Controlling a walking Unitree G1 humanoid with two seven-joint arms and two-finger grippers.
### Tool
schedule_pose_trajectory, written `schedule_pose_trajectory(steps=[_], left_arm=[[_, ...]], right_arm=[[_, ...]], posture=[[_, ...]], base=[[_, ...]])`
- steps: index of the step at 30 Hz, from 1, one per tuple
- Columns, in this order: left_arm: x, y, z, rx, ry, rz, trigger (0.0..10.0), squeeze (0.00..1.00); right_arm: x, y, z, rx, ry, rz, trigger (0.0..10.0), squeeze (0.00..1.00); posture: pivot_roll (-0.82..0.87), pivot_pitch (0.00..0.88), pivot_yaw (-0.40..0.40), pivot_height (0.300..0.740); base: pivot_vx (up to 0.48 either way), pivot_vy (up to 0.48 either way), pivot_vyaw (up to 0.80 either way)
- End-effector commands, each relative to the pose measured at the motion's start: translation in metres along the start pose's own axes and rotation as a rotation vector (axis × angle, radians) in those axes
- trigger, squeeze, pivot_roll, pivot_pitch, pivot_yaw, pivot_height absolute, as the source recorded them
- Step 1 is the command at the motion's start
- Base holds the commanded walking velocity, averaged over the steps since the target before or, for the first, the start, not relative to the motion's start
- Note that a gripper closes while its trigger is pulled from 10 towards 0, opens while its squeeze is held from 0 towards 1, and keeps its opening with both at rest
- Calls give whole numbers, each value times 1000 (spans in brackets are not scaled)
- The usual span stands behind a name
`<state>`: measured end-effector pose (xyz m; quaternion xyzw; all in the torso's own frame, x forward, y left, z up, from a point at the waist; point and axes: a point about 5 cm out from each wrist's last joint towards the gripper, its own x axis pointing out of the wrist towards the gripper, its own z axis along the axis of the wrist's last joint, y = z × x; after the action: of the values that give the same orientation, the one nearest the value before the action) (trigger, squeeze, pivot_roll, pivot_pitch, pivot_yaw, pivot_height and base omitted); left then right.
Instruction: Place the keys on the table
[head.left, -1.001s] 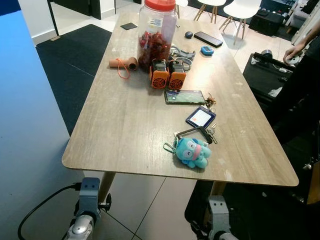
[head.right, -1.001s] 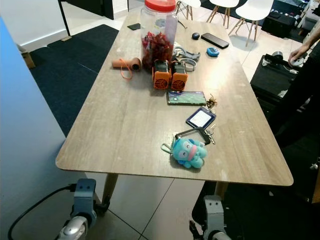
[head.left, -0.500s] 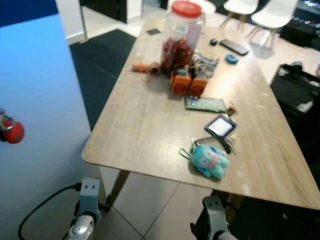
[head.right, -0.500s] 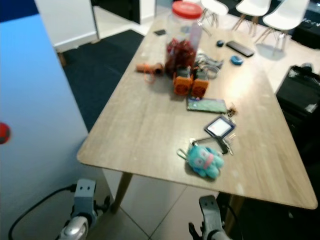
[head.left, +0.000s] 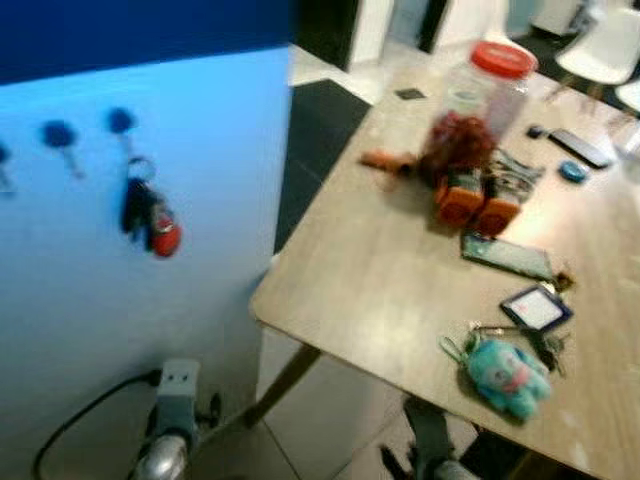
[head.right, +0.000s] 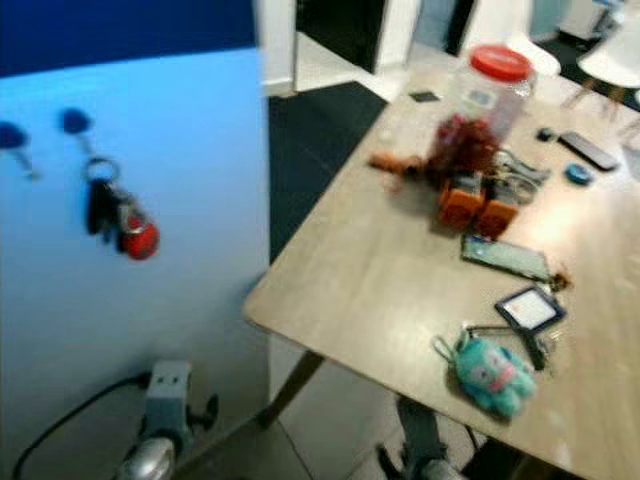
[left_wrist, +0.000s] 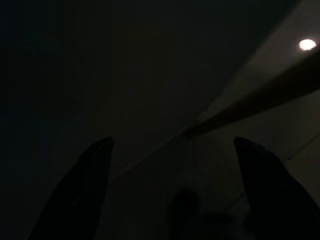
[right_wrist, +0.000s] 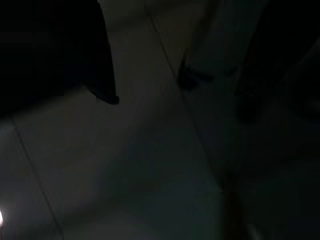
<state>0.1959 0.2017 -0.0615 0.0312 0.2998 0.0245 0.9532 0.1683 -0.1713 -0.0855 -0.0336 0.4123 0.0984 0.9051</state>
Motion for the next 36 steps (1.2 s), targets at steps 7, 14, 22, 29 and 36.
schedule_pose_trajectory(steps=[7,14,22,29,36], left_arm=[[-4,-3,-8,-1,22,-5,10000,0],[-5,-3,-9,3,23,-11,10000,0],[-5,-2,-9,16,29,-21,10000,0],[-3,-2,-7,25,29,-33,10000,0],[-2,-2,-5,24,27,-34,10000,0]], right_arm=[[-4,-5,-12,-4,58,-5,10000,0],[-6,-7,-17,5,77,-12,10000,0],[-10,-11,-25,24,96,-37,10000,0],[-16,-14,-37,43,116,-52,10000,0],[-18,-15,-42,50,128,-57,10000,0]], posture=[[93,54,-134,740],[96,40,-134,740],[84,32,-120,740],[80,25,-110,740],[82,24,-112,740]], base=[[0,0,800],[0,0,800],[0,0,800],[0,0,800],[0,0,800]])
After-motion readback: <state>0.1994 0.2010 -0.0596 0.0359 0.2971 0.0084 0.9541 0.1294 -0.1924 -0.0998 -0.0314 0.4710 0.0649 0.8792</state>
